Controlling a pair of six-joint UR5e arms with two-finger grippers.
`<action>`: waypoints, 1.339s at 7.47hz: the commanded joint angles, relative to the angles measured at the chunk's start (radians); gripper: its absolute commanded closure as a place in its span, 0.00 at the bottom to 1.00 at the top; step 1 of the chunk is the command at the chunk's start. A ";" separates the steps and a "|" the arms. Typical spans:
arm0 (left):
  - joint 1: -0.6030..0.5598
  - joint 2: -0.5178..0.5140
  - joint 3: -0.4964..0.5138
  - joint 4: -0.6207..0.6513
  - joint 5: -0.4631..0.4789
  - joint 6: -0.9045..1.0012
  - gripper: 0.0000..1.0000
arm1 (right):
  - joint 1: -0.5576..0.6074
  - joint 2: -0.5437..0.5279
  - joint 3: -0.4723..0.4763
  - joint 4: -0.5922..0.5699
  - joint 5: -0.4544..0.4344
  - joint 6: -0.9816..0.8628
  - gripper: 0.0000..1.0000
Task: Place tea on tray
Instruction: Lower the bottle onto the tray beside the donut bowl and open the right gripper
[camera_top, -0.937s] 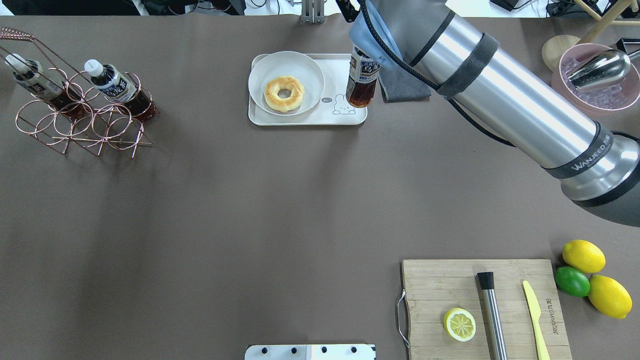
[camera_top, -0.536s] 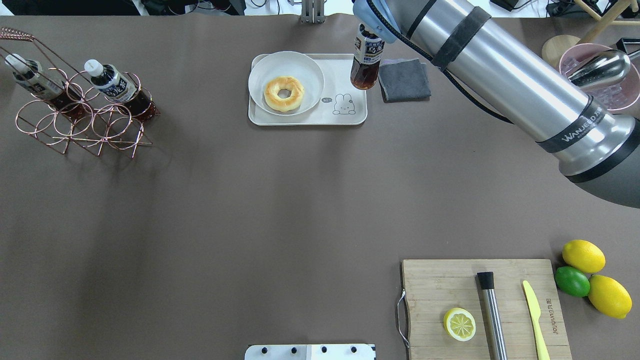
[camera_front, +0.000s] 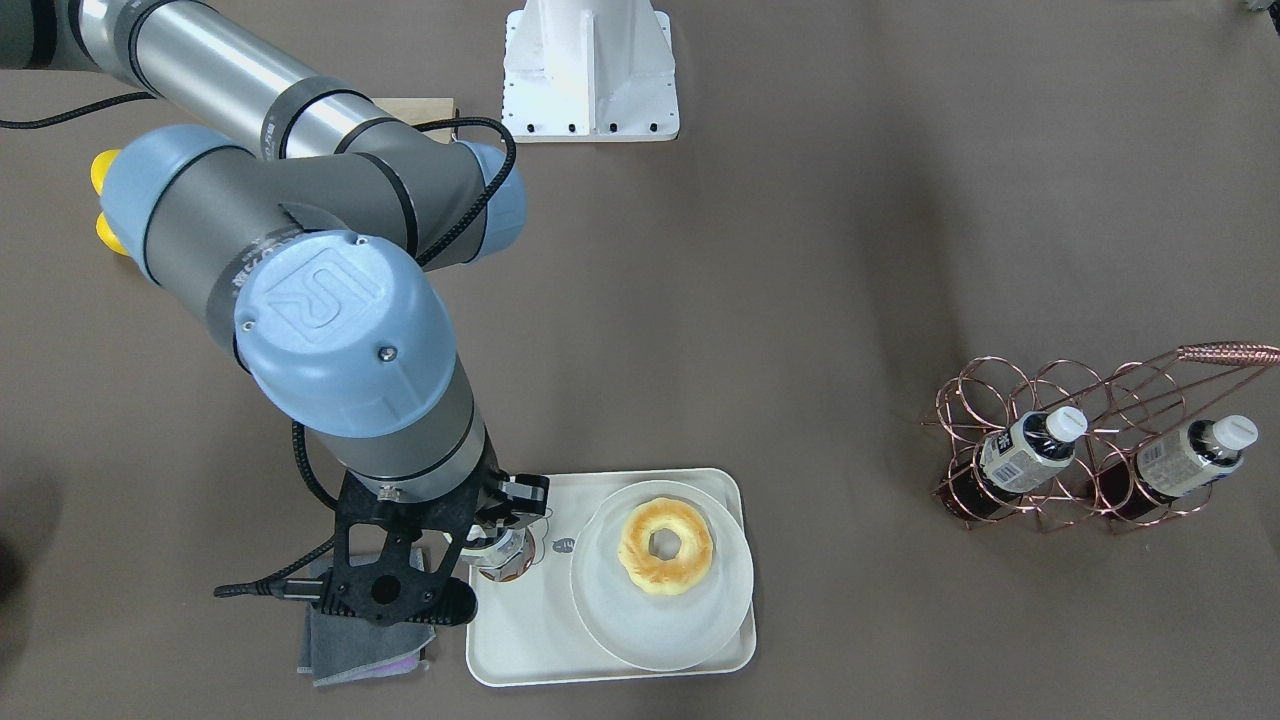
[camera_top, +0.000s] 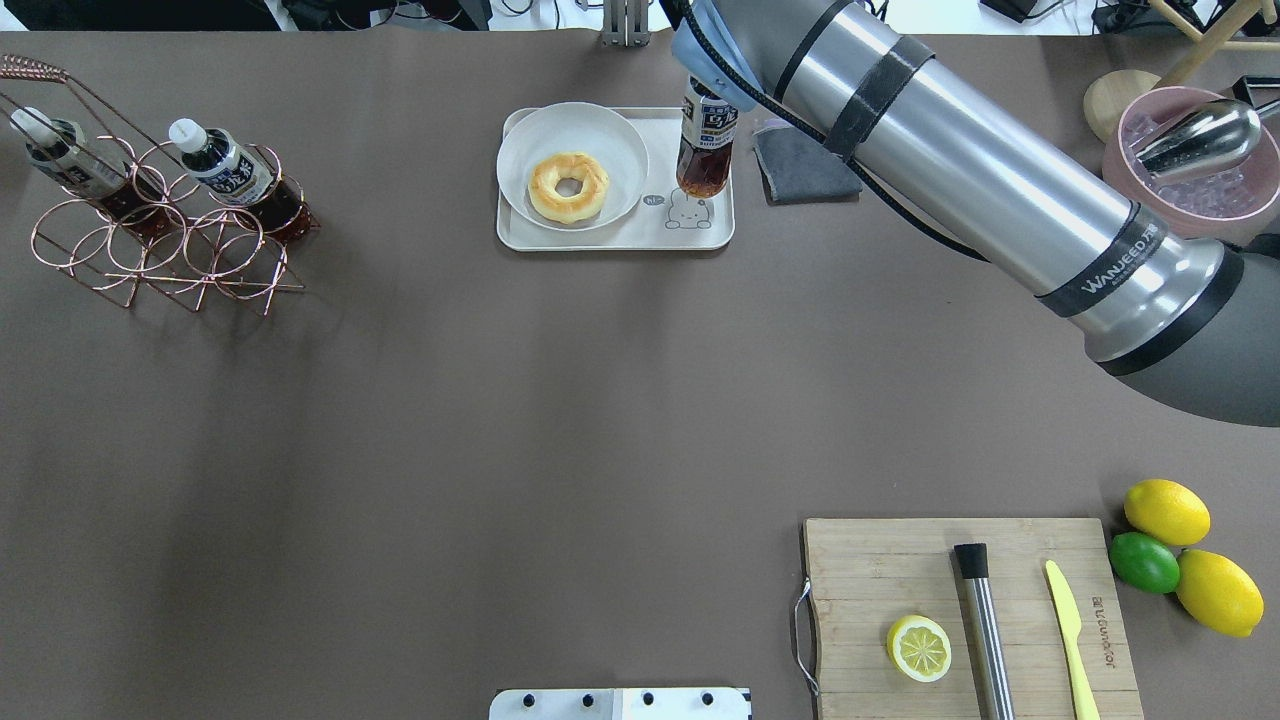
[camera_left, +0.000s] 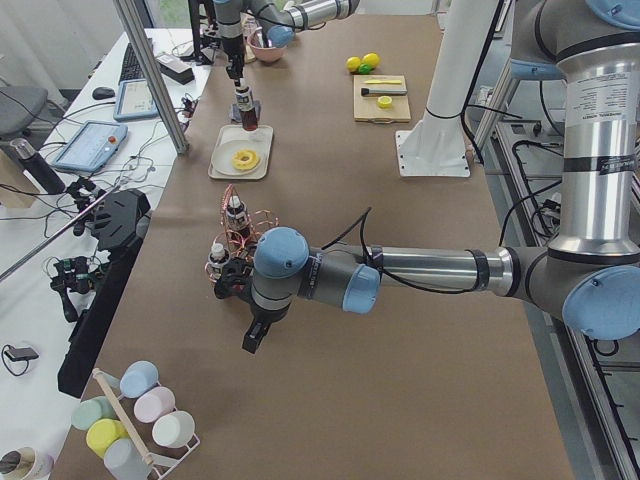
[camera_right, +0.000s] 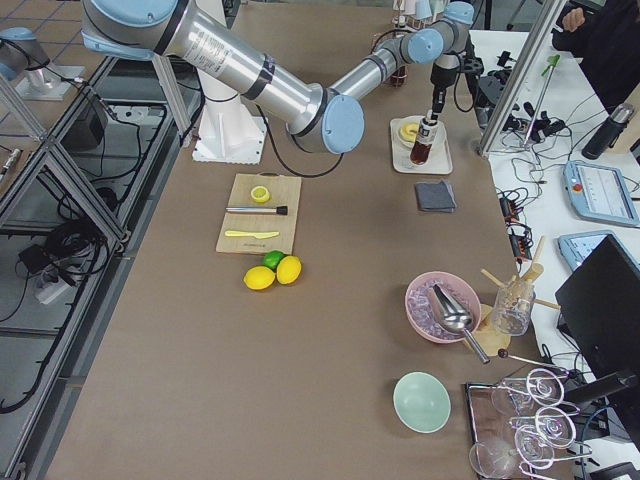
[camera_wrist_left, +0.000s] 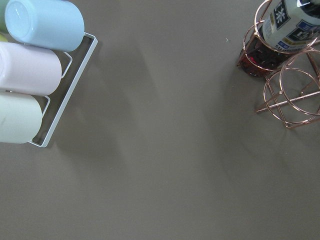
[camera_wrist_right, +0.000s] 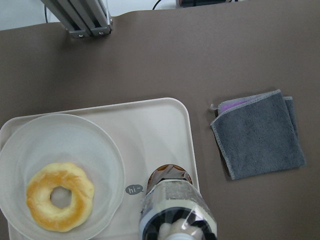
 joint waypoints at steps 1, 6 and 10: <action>0.000 -0.014 0.014 -0.001 0.000 0.003 0.02 | -0.027 0.003 -0.006 0.011 -0.017 0.001 1.00; 0.000 -0.013 0.014 -0.001 0.000 0.003 0.02 | -0.044 0.004 -0.044 0.092 -0.080 -0.004 1.00; 0.004 -0.027 0.023 -0.001 0.002 0.000 0.02 | -0.044 0.003 -0.051 0.102 -0.082 -0.009 0.59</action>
